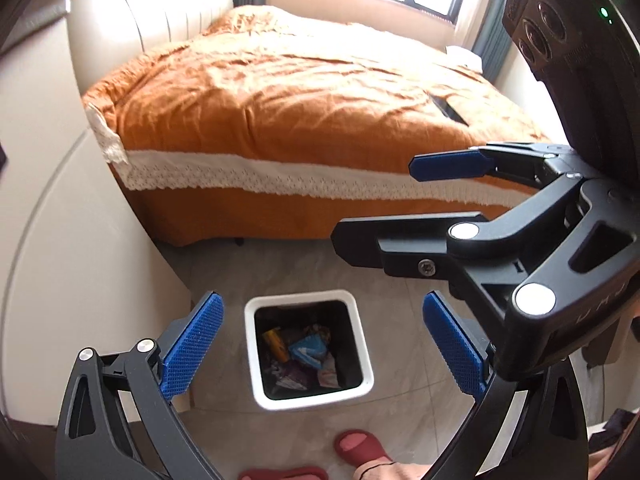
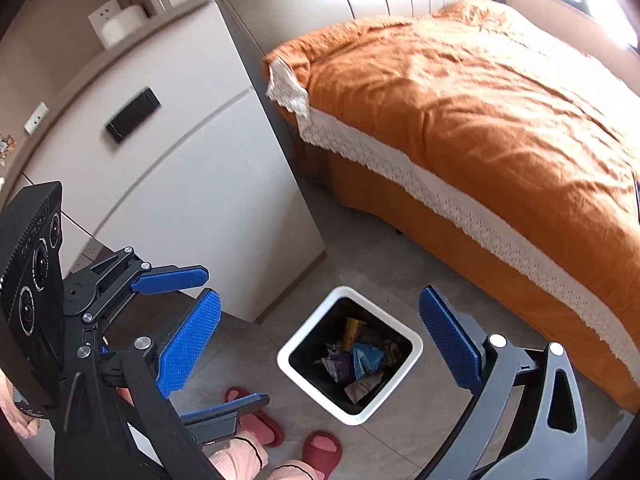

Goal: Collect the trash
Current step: 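Move both open tools back toward the desk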

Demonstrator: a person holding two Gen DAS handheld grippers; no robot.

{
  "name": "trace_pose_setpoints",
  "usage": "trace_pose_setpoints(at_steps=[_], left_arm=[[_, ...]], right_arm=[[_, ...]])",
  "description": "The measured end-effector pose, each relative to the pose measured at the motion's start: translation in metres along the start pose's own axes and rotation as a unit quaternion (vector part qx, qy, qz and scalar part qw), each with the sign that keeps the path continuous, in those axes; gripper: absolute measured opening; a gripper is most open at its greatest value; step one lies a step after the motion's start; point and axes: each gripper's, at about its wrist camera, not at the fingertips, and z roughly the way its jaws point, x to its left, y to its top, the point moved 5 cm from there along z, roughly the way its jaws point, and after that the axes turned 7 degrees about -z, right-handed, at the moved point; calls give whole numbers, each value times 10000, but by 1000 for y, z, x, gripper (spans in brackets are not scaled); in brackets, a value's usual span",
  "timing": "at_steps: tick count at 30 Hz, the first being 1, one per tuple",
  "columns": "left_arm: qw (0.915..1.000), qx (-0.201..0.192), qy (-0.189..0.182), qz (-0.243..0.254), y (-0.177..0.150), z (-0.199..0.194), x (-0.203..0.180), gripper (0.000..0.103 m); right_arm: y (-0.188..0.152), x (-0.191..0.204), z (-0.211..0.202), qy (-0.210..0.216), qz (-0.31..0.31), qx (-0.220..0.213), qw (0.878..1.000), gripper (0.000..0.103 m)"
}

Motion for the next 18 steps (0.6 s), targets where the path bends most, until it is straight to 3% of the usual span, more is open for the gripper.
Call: trace_pose_setpoints(at_steps=[10, 18], left_arm=[[9962, -752, 318, -302, 56, -107, -13, 98], [9871, -1311, 743, -534, 84, -192, -18, 98]], right_arm=[[63, 34, -89, 150, -367, -673, 9969, 99], [102, 64, -150, 348, -695, -1211, 9896, 99]])
